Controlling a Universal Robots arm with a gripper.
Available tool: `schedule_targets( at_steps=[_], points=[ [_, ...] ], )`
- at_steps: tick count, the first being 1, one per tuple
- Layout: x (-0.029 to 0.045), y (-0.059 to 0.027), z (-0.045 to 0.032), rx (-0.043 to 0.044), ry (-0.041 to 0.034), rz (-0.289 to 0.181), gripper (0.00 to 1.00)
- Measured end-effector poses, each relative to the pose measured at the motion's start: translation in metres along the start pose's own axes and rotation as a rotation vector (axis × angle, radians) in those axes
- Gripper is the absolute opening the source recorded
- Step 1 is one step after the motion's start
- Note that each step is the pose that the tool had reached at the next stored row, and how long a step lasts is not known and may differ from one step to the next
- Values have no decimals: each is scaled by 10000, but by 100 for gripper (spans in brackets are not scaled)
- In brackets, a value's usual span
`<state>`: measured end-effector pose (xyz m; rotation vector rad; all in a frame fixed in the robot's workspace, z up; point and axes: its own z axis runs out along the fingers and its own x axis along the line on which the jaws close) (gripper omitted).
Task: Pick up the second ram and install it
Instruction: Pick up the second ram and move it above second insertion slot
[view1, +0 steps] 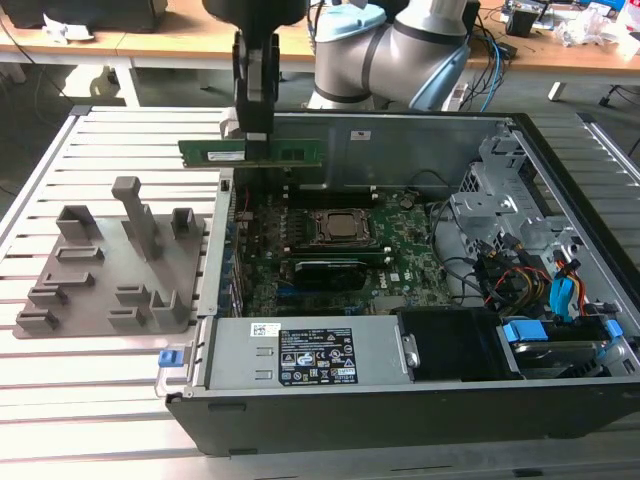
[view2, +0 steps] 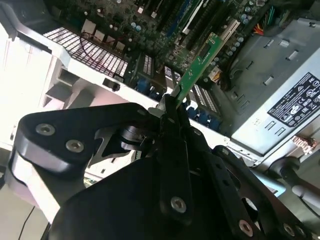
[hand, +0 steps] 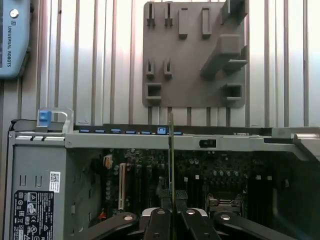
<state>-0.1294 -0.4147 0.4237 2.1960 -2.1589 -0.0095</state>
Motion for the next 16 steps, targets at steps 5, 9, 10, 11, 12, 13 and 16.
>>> schedule_targets(
  at_steps=[5, 9, 10, 11, 12, 13, 16],
  points=[
    [-30, -145, 92, -97, -5, -3, 14],
    [-31, -159, 96, -92, -365, -15, 14],
    [-31, -159, 96, -86, -721, -24, 14],
    [-31, -160, 95, -80, -1121, -38, 14],
    [-31, -172, 103, -76, -1294, -47, 14],
    [-31, -190, 108, -80, -1293, -47, 14],
    [-32, -257, 124, -95, -1293, -46, 14]
  ],
)
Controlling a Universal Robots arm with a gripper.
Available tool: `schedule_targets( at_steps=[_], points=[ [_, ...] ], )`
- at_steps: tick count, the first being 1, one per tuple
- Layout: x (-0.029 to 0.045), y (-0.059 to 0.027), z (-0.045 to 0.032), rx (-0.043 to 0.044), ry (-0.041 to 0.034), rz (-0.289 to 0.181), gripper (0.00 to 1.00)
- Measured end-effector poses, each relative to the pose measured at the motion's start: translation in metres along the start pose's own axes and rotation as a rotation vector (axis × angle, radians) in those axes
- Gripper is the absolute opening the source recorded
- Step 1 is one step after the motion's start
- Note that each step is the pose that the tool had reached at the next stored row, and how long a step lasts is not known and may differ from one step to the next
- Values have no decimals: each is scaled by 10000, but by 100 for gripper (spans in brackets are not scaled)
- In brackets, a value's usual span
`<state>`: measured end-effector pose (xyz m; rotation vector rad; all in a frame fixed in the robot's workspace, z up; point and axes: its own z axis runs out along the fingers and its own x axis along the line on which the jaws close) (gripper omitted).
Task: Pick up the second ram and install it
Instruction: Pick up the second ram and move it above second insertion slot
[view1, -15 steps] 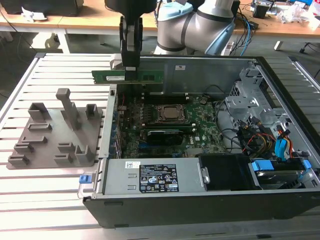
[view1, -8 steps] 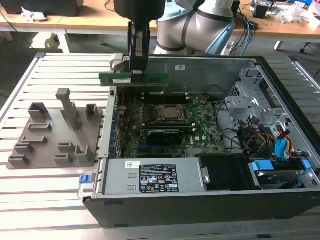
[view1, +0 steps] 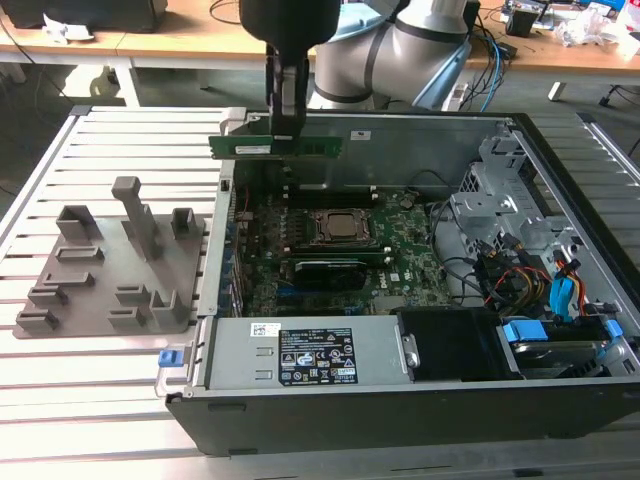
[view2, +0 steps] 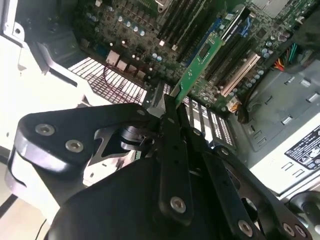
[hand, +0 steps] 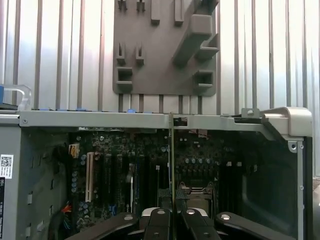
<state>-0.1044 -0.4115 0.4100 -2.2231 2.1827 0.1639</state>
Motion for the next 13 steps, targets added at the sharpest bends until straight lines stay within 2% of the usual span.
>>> schedule_targets(
  at_steps=[4, 9, 13],
  points=[
    [-6, -117, 24, -39, -1, 3, 14],
    [-7, -221, 44, -69, -2, 7, 14],
    [-10, -367, 64, -109, -3, 10, 14]
  ],
)
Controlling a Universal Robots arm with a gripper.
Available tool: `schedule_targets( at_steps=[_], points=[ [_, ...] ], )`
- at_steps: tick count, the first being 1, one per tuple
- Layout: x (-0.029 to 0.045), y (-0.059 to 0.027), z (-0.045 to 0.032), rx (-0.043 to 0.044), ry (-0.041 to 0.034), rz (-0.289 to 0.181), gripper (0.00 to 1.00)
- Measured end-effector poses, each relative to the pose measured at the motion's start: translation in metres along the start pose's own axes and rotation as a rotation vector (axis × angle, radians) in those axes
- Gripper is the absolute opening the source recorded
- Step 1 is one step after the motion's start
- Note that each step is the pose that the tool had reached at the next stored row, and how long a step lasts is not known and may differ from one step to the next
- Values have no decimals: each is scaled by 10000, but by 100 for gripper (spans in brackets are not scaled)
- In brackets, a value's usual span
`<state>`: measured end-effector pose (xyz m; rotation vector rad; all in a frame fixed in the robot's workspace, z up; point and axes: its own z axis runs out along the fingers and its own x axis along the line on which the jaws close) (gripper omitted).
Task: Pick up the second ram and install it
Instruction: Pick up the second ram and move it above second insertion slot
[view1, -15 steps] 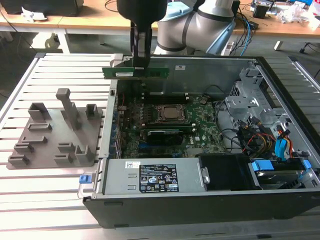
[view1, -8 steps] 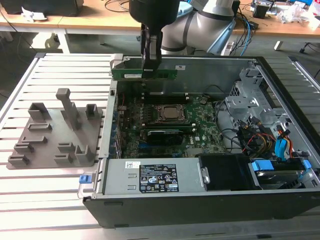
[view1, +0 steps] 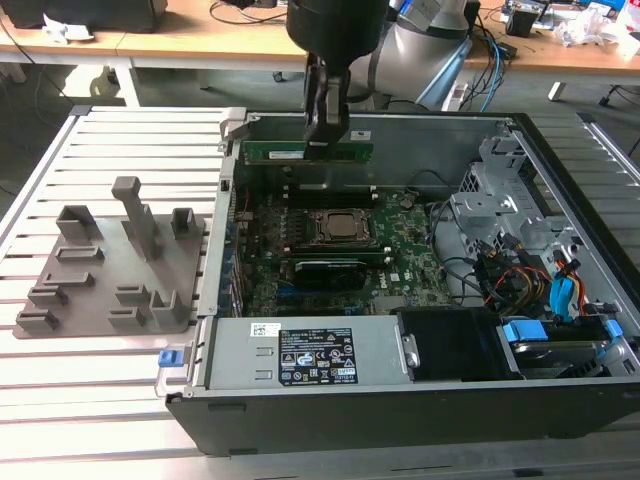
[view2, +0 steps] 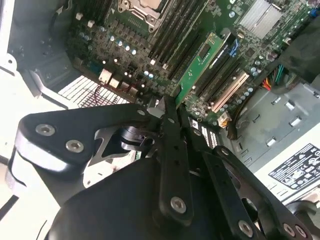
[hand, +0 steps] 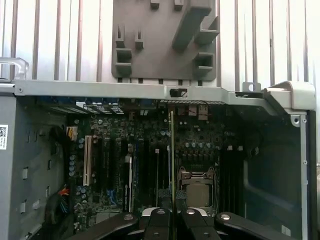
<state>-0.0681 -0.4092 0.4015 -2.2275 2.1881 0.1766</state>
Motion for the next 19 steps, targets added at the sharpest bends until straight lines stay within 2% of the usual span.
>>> schedule_targets(
  at_steps=[5, 7, 15, 17, 19],
  points=[
    [-5, -122, 2, -22, 1, 2, 14],
    [-6, -238, 1, -36, 0, 3, 14],
    [-16, -521, 7, -103, -2, 9, 14],
    [-20, -596, 34, -146, -2, 12, 14],
    [-20, -614, 82, -169, -3, 16, 14]
  ],
)
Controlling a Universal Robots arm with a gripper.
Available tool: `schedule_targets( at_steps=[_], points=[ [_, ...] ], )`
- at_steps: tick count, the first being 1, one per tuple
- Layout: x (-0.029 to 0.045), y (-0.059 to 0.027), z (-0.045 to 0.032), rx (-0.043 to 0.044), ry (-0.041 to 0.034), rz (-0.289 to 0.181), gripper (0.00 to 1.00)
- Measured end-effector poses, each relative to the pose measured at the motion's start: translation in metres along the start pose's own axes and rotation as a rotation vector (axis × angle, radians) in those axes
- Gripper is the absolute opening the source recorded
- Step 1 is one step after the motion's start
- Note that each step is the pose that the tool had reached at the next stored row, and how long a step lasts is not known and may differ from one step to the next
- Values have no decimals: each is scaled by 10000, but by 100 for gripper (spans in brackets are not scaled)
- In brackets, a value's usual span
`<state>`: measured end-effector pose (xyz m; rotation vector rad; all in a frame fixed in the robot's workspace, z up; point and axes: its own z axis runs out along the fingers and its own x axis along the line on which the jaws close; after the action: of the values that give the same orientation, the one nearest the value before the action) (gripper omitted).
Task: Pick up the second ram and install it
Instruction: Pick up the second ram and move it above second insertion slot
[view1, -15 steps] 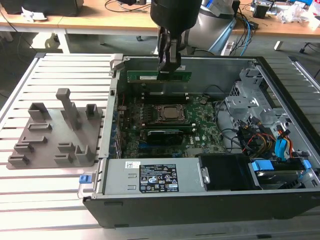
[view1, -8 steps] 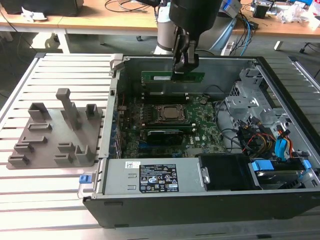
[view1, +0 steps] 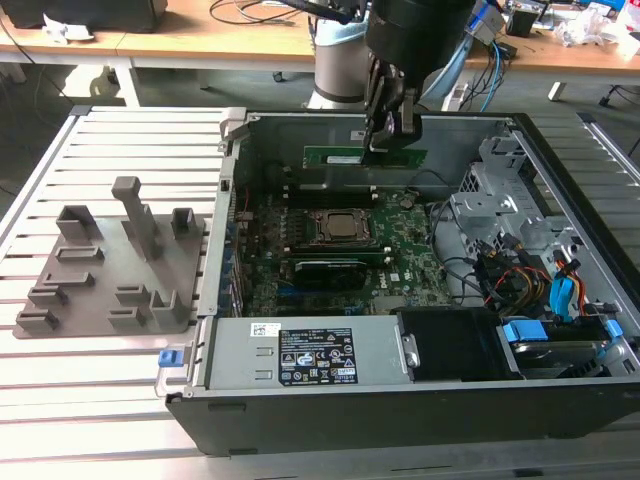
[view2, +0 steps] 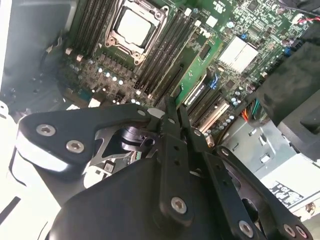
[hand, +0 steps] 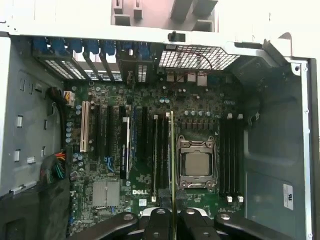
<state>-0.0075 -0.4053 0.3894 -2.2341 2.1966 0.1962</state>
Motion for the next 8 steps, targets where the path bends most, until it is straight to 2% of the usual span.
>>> schedule_targets(
  at_steps=[8],
  points=[
    [21, -71, 215, -58, 0, 4, 14]
  ],
)
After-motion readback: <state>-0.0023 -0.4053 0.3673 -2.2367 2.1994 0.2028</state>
